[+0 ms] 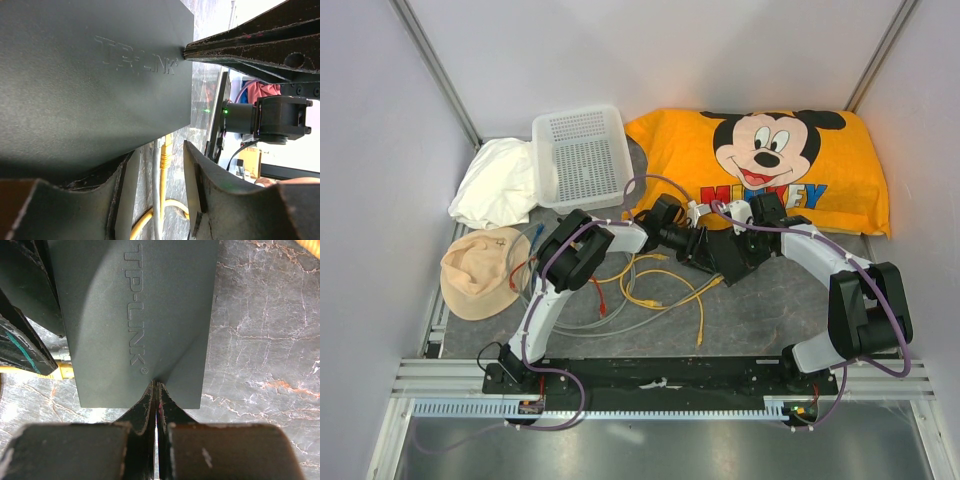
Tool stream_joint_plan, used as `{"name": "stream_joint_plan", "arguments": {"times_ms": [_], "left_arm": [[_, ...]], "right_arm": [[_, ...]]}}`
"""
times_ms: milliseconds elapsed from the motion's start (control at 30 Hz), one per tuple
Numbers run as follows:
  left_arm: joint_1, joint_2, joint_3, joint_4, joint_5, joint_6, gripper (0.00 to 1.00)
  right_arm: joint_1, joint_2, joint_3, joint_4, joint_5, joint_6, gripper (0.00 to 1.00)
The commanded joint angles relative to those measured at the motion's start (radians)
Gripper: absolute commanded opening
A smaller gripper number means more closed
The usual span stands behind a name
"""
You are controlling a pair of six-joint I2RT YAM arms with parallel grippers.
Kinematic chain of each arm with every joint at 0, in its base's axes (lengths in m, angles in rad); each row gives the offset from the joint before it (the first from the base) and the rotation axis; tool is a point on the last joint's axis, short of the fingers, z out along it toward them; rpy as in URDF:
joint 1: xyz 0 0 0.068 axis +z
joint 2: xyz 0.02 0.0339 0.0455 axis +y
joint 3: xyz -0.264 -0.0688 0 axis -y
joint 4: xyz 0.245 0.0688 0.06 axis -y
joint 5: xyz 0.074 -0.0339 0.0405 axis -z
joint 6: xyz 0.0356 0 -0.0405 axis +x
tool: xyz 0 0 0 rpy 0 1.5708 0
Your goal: Pull the plug from the switch port
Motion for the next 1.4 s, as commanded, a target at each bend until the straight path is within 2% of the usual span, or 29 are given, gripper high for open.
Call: {"name": "stream_joint_plan", "arguments": {"times_ms": [0, 133, 167, 233, 767, 967, 1233, 1367], "left_arm": [[-0.013, 0.041, -0.006, 0.000, -0.008, -0.017, 0.47], [-0.019, 0.041, -0.003, -0.009, -0.014, 0.013, 0.45], [-0.024, 0.047, 0.027, -0.106, -0.034, 0.049, 0.43], [-0.039, 0.050, 0.048, -0.176, -0.089, 0.122, 0.41], [-0.021, 0.079, 0.048, -0.129, -0.042, 0.084, 0.41], [-0.008, 0.111, 0.048, -0.090, -0.001, 0.040, 0.32], [-0.007, 0.130, 0.077, -0.101, 0.007, 0.029, 0.31], [-0.007, 0.139, 0.089, -0.102, 0.007, 0.024, 0.26]], "right_arm": [[-0.007, 0.002, -0.009, -0.003, 0.019, -0.009, 0.00], [-0.008, 0.005, -0.010, 0.000, 0.018, -0.009, 0.00], [-0.010, 0.005, -0.010, 0.000, 0.016, -0.009, 0.00], [-0.011, 0.007, -0.010, 0.002, 0.015, -0.008, 0.00], [-0.016, -0.001, -0.015, 0.003, 0.024, -0.011, 0.00], [-0.017, 0.008, -0.013, 0.002, 0.024, -0.011, 0.00], [-0.017, 0.025, -0.009, 0.002, 0.016, -0.012, 0.00], [-0.014, 0.033, -0.005, 0.002, 0.013, -0.011, 0.00]]}}
